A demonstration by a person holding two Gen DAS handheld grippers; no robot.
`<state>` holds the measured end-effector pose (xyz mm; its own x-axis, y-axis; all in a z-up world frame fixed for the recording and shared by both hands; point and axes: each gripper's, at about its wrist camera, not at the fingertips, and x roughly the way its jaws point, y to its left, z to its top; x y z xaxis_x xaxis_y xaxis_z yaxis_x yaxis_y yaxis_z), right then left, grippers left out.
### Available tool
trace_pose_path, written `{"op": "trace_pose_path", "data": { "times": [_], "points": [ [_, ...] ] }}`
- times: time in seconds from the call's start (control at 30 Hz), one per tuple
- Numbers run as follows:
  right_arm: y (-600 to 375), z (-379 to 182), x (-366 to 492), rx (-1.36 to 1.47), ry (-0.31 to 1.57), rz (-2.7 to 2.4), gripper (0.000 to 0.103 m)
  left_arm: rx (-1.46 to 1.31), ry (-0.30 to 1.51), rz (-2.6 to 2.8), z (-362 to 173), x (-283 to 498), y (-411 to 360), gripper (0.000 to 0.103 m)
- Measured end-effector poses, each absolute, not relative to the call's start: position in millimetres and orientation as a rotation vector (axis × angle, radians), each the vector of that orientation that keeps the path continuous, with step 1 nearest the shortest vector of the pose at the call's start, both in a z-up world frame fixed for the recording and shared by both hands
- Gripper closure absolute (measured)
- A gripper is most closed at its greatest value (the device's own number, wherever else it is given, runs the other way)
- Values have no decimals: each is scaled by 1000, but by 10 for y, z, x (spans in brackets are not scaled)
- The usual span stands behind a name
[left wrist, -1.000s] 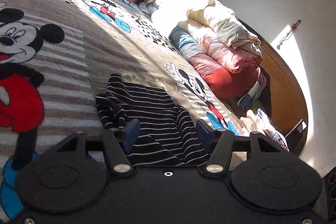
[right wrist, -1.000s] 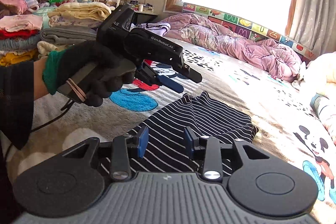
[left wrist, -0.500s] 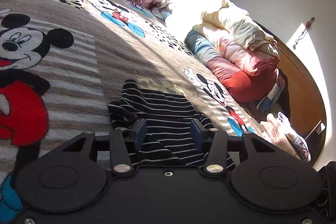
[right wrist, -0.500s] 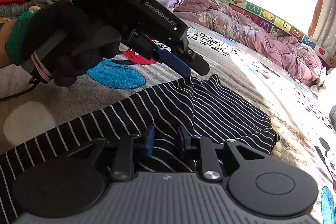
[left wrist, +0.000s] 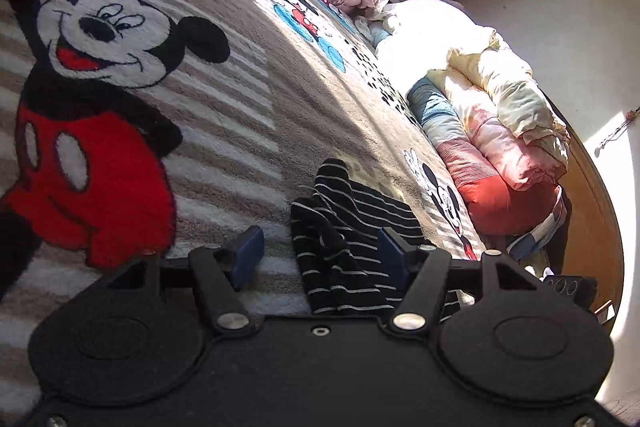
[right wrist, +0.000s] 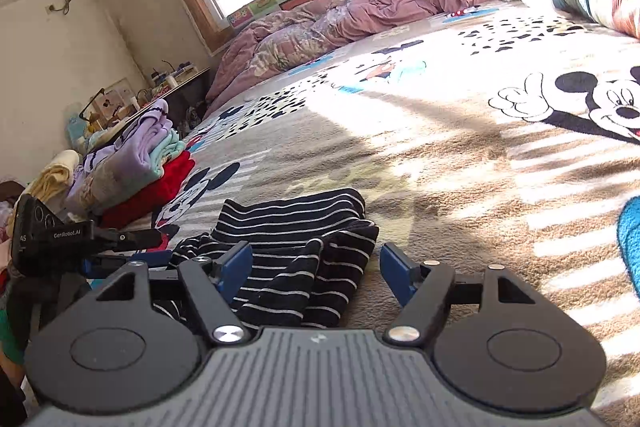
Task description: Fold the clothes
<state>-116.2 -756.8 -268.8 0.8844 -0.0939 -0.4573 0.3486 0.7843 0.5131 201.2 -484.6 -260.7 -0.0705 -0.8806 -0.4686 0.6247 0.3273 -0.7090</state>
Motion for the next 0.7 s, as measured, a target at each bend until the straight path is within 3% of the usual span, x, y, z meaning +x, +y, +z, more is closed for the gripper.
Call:
{"op": "trace_pose_path", "data": {
  "times": [0.23,0.5,0.57,0.6,0.63,0.67,0.7],
  "points": [
    [-7842,-2925,-959,768,456,-98,12,-306,1071,-1336,-2680,2107,-4997,39],
    [-7880,-2907,-791,760,470,-48,12,-292,1058,-1360,-2716,2099,-5056,40],
    [-7892,-2905,-799,755,471,-65,21,-288,1058,-1343,-2728,2101,-5062,47],
    [-7907,-2915,-804,764,471,-75,27,-284,1059,-1325,-2740,2105,-5066,58],
    [-7922,-2926,-808,772,470,-86,45,-281,1060,-1308,-2752,2109,-5069,69],
    [-7940,-2949,-800,788,472,-96,57,-279,1060,-1301,-2756,2108,-5072,69],
    [-7947,-2962,-803,795,471,-106,59,-278,1059,-1301,-2754,2104,-5075,69]
  ]
}}
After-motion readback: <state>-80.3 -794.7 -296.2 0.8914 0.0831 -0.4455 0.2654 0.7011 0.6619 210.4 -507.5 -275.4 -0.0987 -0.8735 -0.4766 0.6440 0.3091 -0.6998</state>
